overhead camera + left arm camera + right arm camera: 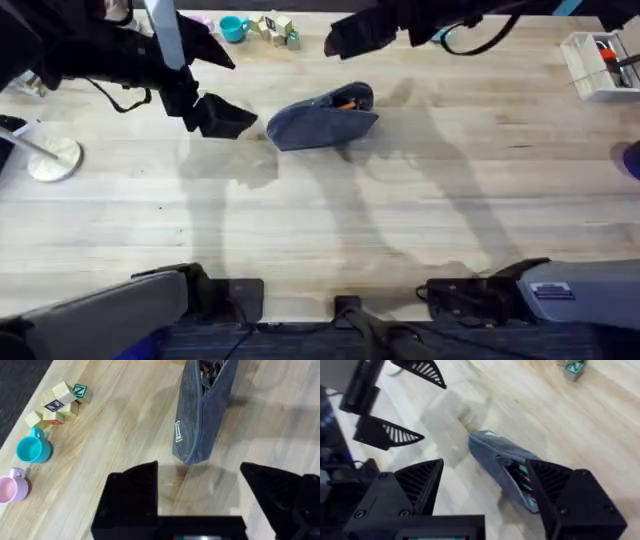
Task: Unzip the bag, pick up the pens from the table one at a time and place them inside, then zip the bag closed.
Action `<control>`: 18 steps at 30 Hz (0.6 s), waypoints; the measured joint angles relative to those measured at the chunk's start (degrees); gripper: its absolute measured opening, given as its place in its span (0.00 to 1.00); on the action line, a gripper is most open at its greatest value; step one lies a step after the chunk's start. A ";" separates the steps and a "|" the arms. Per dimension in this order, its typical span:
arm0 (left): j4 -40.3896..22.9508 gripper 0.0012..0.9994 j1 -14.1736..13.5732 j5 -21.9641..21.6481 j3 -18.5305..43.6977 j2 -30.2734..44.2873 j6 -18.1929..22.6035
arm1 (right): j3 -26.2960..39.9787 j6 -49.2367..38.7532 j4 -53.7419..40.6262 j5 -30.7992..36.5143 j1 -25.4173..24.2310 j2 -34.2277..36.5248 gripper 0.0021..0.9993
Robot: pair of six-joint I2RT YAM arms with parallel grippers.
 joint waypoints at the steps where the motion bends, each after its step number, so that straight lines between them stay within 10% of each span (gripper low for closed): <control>1: 0.00 0.99 0.00 -0.01 0.00 0.01 0.01 | 0.00 -0.59 -0.20 0.62 0.00 -0.18 1.00; 18: 0.09 0.99 0.00 -0.02 0.00 0.01 -0.01 | 0.00 -6.24 -3.65 3.54 1.74 -0.31 1.00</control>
